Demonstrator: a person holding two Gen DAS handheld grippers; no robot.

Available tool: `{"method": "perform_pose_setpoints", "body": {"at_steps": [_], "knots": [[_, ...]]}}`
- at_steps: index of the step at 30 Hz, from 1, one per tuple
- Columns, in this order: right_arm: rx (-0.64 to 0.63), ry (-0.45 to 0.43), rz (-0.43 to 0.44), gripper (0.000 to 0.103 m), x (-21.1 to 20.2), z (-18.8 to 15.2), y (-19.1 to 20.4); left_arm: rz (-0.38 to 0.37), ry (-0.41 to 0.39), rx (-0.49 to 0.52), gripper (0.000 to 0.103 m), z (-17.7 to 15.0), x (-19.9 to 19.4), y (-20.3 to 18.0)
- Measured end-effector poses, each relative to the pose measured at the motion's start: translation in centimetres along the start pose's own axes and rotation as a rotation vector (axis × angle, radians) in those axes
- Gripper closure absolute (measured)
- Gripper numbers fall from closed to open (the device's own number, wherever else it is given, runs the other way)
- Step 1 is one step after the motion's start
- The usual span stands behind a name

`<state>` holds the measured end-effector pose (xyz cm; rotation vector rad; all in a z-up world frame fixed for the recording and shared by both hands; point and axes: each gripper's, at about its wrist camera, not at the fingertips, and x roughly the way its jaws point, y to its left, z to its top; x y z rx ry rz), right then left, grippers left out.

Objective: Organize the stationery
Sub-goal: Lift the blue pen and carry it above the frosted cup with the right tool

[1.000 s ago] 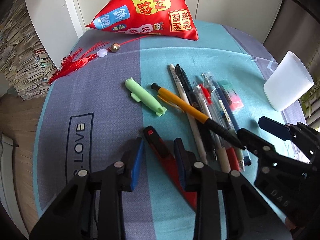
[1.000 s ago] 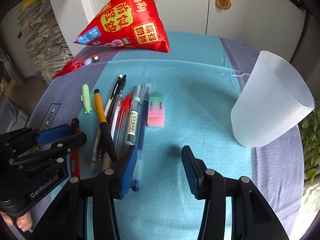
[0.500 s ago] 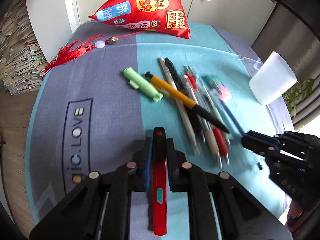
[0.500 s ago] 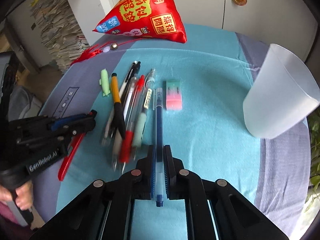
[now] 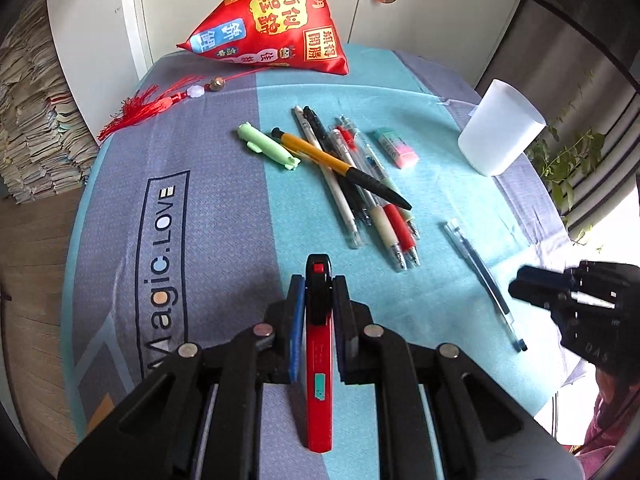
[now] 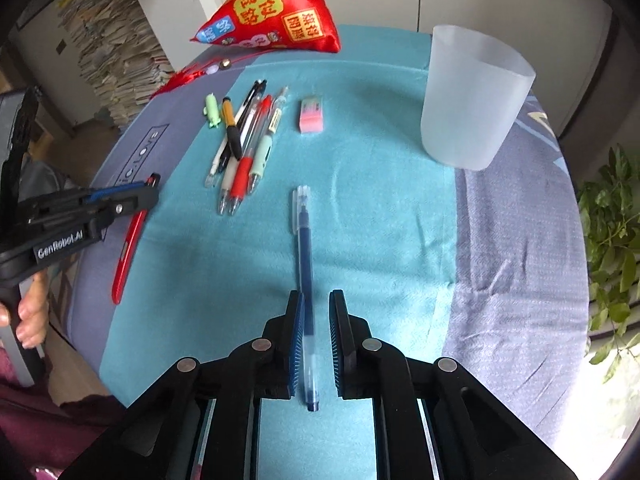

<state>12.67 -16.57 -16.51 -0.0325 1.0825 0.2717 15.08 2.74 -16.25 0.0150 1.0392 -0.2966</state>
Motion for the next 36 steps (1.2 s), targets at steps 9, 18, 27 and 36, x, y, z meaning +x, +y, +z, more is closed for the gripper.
{"method": "perform_pose_setpoints", "body": {"at_steps": [9, 18, 27, 36], "knots": [[-0.064, -0.011, -0.019, 0.089, 2.1, 3.4, 2.1, 0.012, -0.041, -0.014, 0.091, -0.4, -2.0, 0.2], [-0.059, 0.021, -0.044, 0.088, 4.3, 5.2, 2.3, -0.001, -0.042, -0.008, 0.091, -0.2, -1.9, 0.1], [-0.05, 0.007, -0.003, 0.09, 3.5, 5.4, 2.1, -0.008, -0.057, 0.004, 0.091, 0.0, -2.4, -0.4], [-0.002, -0.195, 0.015, 0.09, -4.3, 4.5, 1.0, -0.016, -0.099, 0.043, 0.091, 0.5, -4.0, -2.1]]}}
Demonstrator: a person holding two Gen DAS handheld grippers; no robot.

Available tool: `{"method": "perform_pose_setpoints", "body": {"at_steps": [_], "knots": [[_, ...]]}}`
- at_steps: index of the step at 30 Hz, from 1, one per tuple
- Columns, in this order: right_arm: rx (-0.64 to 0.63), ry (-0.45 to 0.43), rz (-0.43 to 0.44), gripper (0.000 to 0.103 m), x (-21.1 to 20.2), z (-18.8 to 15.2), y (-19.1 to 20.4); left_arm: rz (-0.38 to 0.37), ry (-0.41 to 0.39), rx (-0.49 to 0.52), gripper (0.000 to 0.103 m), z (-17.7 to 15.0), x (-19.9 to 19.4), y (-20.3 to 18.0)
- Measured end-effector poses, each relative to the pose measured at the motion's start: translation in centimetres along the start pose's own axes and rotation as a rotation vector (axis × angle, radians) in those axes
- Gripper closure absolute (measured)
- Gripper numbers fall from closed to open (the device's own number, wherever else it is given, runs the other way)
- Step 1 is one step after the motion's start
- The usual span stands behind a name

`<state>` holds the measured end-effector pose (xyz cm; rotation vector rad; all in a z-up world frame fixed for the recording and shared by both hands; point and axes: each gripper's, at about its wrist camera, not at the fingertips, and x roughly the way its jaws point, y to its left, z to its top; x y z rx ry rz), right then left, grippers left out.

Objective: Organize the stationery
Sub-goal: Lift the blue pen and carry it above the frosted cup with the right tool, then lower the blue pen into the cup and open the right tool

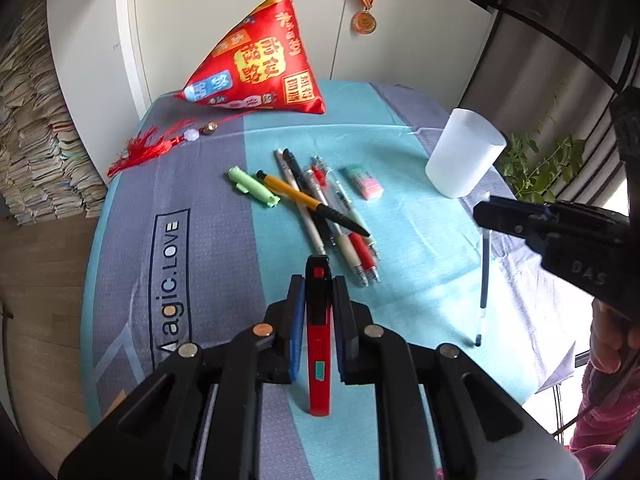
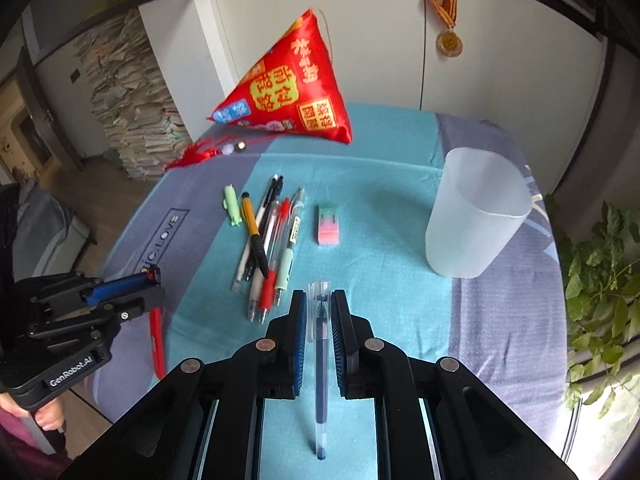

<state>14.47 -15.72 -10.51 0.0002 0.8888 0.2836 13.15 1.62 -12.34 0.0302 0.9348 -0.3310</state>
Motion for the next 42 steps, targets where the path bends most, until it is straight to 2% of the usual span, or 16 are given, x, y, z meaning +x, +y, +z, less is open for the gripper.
{"method": "perform_pose_setpoints", "body": {"at_steps": [14, 22, 29, 39, 42], "knots": [[0.085, -0.261, -0.02, 0.09, -8.4, 1.5, -2.0, 0.002, -0.088, 0.056, 0.091, 1.9, -3.1, -2.9], [0.158, -0.396, -0.071, 0.09, -10.5, 3.9, -4.9, 0.012, -0.15, 0.088, 0.091, 3.5, -4.6, -4.4], [0.164, -0.514, -0.125, 0.09, -11.4, 7.0, -6.6, 0.013, -0.161, 0.105, 0.091, 4.0, -4.8, -5.5], [0.136, -0.551, -0.22, 0.09, -8.5, 9.5, -8.2, 0.031, -0.152, 0.093, 0.091, 4.5, -4.5, -5.6], [0.151, -0.532, -0.202, 0.09, -7.4, 9.6, -9.1, 0.036, -0.148, 0.088, 0.091, 4.8, -4.2, -5.7]]}}
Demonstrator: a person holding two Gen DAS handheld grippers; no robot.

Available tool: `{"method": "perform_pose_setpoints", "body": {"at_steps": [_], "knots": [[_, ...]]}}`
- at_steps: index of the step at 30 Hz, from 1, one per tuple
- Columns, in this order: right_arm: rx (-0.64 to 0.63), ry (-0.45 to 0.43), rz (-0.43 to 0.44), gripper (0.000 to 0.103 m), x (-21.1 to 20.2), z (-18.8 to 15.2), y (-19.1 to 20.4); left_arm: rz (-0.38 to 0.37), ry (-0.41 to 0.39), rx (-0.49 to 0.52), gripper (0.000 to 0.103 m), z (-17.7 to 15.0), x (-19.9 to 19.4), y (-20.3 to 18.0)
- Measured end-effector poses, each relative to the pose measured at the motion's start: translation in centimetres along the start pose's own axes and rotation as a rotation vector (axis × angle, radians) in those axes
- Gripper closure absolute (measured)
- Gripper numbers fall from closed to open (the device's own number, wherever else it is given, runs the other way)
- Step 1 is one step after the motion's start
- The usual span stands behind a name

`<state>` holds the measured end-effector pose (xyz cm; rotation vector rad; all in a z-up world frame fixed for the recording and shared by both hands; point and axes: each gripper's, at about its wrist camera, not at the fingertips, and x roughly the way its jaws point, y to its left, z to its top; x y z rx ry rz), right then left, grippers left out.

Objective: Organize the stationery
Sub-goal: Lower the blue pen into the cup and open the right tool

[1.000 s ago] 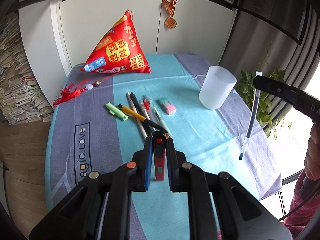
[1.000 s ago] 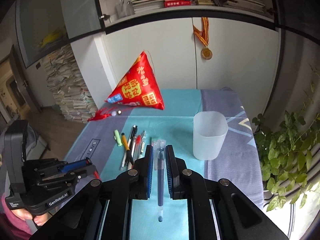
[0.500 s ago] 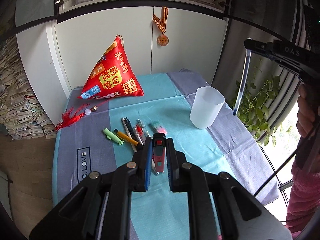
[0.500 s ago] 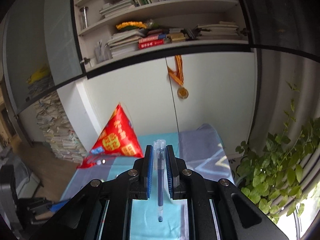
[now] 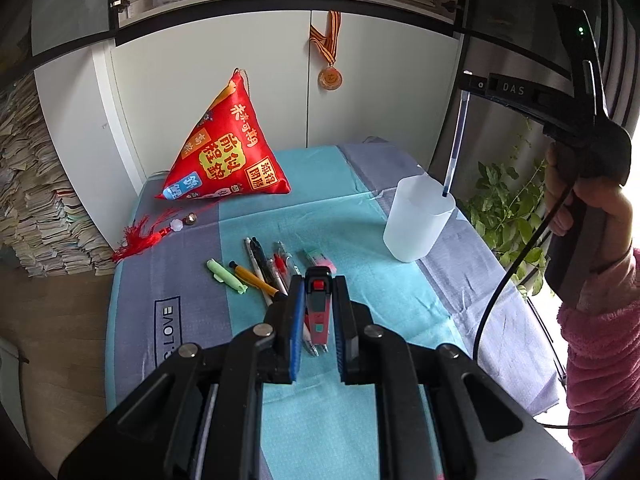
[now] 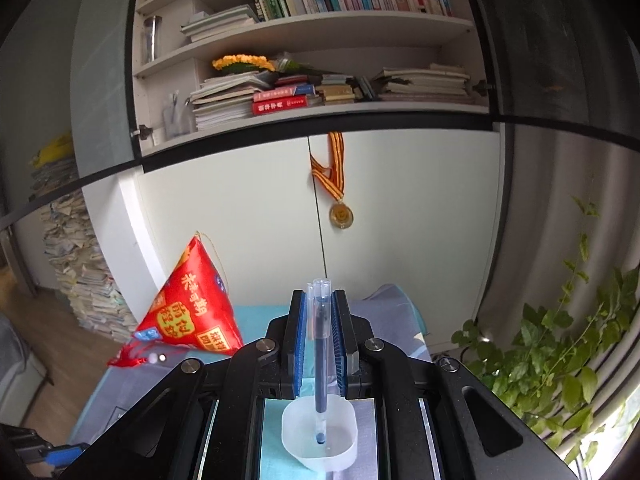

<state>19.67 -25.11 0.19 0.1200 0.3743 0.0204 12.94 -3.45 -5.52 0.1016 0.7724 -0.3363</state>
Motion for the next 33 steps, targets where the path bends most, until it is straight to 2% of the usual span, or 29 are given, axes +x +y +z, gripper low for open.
{"method": "perform_pose_setpoints", "body": {"at_steps": [24, 33], "knots": [[0.098, 0.183, 0.013, 0.09, 5.0, -5.8, -3.9, -0.025, 0.043, -0.005, 0.091, 1.3, 3.3, -0.9], [0.112, 0.214, 0.036, 0.09, 4.7, -6.4, -4.0, -0.03, 0.035, -0.001, 0.091, 1.6, 3.2, -0.9]]}}
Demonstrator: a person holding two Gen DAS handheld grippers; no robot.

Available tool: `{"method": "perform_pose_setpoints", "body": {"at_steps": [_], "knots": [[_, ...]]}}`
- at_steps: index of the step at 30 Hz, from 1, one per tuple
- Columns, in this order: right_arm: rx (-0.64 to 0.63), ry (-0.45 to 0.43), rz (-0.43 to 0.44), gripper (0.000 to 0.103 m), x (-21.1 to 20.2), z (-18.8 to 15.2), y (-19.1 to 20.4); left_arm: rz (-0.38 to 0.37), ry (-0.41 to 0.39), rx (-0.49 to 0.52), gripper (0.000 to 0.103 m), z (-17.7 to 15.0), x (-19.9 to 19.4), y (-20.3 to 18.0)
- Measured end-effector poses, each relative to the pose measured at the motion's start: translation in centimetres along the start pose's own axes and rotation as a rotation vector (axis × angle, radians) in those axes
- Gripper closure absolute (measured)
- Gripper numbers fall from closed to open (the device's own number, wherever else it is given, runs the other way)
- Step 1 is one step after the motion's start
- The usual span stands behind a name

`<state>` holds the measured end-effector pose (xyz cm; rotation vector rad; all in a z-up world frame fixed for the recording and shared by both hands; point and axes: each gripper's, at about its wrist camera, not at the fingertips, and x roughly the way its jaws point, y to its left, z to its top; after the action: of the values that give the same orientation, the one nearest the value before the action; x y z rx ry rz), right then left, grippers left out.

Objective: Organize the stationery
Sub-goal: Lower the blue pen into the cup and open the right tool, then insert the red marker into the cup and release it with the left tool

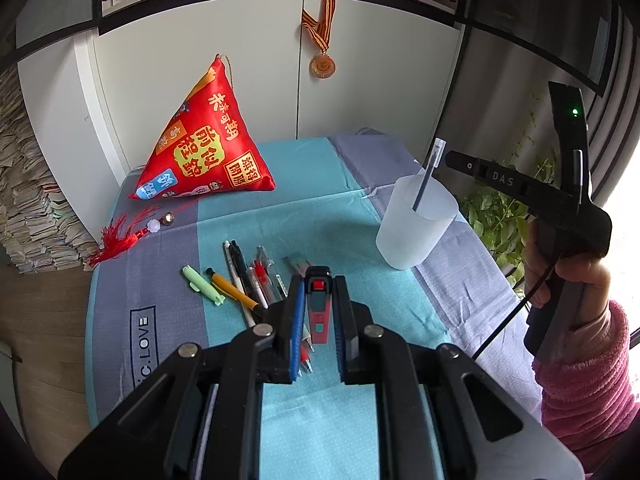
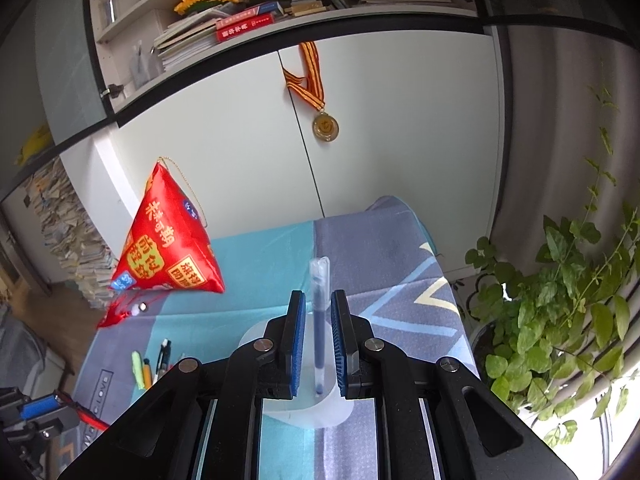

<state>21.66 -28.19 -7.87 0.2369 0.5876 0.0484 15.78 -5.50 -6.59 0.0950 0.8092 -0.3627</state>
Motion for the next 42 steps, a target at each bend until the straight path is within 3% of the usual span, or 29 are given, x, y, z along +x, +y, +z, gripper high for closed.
{"method": "perform_pose_setpoints", "body": {"at_steps": [6, 12, 18, 21, 26, 35, 42], "knots": [[0.015, -0.013, -0.002, 0.09, -3.1, -1.3, -0.2, -0.016, -0.024, 0.034, 0.091, 1.4, -0.2, -1.2], [-0.044, 0.048, -0.049, 0.09, -4.8, -4.1, 0.5, -0.053, -0.107, 0.097, 0.091, 5.1, -0.9, -4.0], [-0.029, 0.083, -0.071, 0.09, -5.8, -6.0, -0.5, -0.126, -0.182, 0.106, 0.091, 9.0, -1.4, -6.4], [-0.015, 0.083, -0.076, 0.09, -6.3, -6.3, -1.0, -0.125, -0.195, 0.129, 0.091, 10.4, -0.7, -7.9], [-0.014, 0.084, -0.076, 0.09, -6.7, -6.5, -1.2, -0.123, -0.134, 0.173, 0.091, 10.7, 2.6, -10.2], [-0.005, 0.108, -0.069, 0.09, -6.2, -7.3, -1.4, -0.097, 0.02, 0.179, 0.091, 9.0, 9.6, -10.8], [-0.005, 0.126, -0.064, 0.09, -5.6, -7.7, -1.3, -0.102, 0.071, 0.157, 0.091, 8.3, 11.6, -10.6]]}}
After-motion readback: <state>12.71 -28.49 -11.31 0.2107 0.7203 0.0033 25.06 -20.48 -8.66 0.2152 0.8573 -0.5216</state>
